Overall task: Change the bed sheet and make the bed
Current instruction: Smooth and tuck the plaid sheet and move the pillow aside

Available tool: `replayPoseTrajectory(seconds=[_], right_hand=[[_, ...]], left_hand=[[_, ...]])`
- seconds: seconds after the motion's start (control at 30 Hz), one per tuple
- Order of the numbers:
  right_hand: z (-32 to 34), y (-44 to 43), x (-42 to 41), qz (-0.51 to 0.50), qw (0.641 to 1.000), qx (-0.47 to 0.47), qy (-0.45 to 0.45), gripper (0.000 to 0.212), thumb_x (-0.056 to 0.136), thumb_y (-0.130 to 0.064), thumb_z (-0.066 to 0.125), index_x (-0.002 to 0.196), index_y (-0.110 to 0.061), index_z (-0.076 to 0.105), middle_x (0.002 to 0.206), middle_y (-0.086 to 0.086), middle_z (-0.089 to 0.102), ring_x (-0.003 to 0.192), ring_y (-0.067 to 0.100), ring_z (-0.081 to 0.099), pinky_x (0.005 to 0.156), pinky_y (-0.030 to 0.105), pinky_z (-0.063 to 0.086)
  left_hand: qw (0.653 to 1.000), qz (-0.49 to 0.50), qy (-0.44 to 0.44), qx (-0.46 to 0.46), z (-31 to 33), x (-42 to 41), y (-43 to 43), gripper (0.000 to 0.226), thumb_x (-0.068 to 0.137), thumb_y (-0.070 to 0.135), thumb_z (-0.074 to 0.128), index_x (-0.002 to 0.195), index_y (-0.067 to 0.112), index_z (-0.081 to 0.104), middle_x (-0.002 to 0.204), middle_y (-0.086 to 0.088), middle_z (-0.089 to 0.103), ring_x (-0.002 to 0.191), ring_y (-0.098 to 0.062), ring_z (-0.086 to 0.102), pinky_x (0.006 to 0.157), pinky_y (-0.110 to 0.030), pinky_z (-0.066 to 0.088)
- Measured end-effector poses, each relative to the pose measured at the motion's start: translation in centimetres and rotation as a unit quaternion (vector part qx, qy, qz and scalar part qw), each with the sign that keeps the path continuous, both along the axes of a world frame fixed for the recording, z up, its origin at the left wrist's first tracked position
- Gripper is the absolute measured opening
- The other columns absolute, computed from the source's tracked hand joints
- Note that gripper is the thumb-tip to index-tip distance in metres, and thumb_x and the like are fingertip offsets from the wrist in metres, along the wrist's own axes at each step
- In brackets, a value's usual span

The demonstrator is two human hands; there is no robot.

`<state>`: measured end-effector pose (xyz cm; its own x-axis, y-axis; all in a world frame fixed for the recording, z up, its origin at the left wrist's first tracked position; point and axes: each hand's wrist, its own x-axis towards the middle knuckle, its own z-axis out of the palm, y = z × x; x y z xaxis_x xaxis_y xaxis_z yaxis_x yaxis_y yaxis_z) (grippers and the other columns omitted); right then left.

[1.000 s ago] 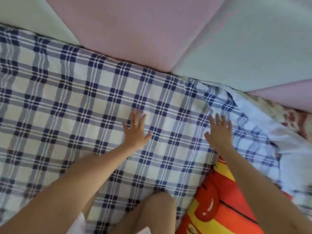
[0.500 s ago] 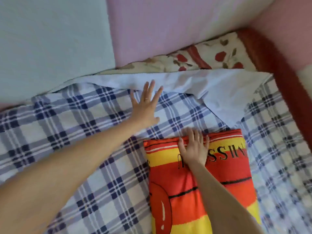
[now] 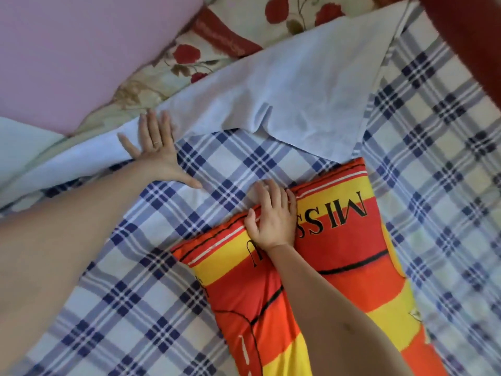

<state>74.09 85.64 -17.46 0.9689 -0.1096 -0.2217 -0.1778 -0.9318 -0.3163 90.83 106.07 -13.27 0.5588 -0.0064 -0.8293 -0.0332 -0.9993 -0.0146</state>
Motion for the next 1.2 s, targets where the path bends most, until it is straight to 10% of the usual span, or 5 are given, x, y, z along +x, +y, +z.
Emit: replayPoseTrajectory(seconds=[0.67,0.77,0.9,1.2], right_hand=[[-0.2,0.0,0.0,0.002,0.999,-0.025,0.020,0.052,0.082,-0.038,0.032,0.114,-0.009,0.059,0.104,0.008,0.055,0.096,0.028,0.051,0.099,0.039,0.029],[-0.4,0.0,0.6,0.002,0.999,-0.049,0.022,0.047,0.080,-0.037,0.032,0.104,-0.007,0.059,0.093,0.010,0.055,0.087,0.030,0.052,0.092,0.038,0.030],[0.4,0.3,1.0,0.017,0.998,-0.061,-0.008,0.035,0.073,-0.035,0.038,0.096,-0.010,0.047,0.087,0.011,0.055,0.083,0.029,0.049,0.084,0.038,0.028],[-0.6,0.8,2.4,0.015,0.998,0.032,-0.042,0.037,0.075,-0.037,0.029,0.087,-0.011,0.053,0.072,0.007,0.063,0.069,0.028,0.057,0.076,0.035,0.030]], left_hand=[[0.996,-0.046,0.056,-0.045,-0.2,1.6,1.3,0.154,0.053,0.086,0.060,0.121,0.009,-0.054,0.121,-0.013,-0.065,0.117,-0.029,-0.057,0.095,-0.069,-0.024],[0.994,-0.027,0.046,-0.100,0.6,2.2,2.7,0.120,0.075,0.066,0.063,0.147,0.012,-0.017,0.144,-0.004,-0.047,0.133,-0.021,-0.043,0.109,-0.061,-0.016],[0.955,0.163,0.022,-0.245,3.7,1.1,5.7,0.040,0.090,0.035,0.061,0.124,0.021,0.046,0.152,0.001,0.026,0.128,-0.022,0.041,0.100,-0.046,0.042],[0.875,0.323,-0.200,-0.301,6.6,-9.1,4.4,0.023,0.098,0.022,0.050,0.119,0.015,0.056,0.127,0.001,0.053,0.115,-0.019,0.051,0.094,-0.032,0.041]])
